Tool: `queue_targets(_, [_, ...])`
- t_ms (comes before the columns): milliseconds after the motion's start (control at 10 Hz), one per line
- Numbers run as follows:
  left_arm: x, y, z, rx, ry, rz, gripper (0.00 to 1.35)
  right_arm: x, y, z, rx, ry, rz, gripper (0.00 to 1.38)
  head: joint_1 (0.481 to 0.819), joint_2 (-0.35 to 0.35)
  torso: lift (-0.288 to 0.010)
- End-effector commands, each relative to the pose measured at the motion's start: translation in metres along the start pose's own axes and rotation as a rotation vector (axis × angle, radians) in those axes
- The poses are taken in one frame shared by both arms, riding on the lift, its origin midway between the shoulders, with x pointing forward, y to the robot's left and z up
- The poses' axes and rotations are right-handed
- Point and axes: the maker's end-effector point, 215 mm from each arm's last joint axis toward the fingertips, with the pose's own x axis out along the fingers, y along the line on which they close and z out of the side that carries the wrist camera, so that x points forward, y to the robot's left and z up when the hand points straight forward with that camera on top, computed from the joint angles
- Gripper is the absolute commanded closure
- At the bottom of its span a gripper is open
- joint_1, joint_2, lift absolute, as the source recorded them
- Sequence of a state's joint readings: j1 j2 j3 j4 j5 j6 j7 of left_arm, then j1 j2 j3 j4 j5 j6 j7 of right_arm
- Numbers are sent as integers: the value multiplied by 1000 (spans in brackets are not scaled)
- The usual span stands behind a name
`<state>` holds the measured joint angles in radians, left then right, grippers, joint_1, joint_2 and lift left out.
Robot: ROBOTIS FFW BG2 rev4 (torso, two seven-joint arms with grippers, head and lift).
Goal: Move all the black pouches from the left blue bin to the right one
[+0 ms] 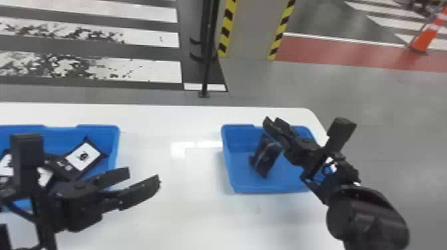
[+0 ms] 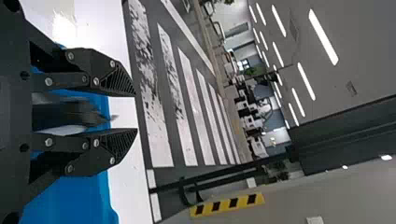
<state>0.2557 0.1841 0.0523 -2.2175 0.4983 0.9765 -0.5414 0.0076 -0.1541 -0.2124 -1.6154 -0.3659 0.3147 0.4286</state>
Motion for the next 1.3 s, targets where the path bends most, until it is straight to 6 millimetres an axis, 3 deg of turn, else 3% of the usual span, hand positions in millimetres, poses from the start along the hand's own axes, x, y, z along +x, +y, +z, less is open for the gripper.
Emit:
queue_targets(0, [-19,35,14,23,-22,89,173,-12,-5,6,-44,-38,-27,25,695,-226,-140])
queue_targets(100, [-32,59,24,45,-35,157,173,-31,5,4,-104,-50,-35,124,695,-211,-140])
queue_targets(300, [-68,114,49,96,-58,325,173,-60,66,-4,-167,-96,18,205,695,-158,-140])
queue_targets(400, [-82,141,58,106,-59,393,173,-75,92,-12,-153,-116,33,211,695,-99,-140])
queue_targets(600, [-93,183,66,108,-32,482,171,-95,125,-27,-107,-121,61,213,695,40,-140])
queue_targets(700, [-97,203,66,99,-10,525,171,-99,142,-33,-84,-114,86,213,695,65,-140])
queue_targets(900, [-97,237,60,80,66,591,171,-105,169,-47,-31,-97,129,214,695,144,-140])
queue_targets(1000, [-89,246,60,97,121,610,171,-106,173,-52,-19,-88,138,216,695,178,-140])
queue_targets(1200, [-53,247,52,139,230,586,170,-105,175,-55,-3,-80,142,216,695,197,-140])
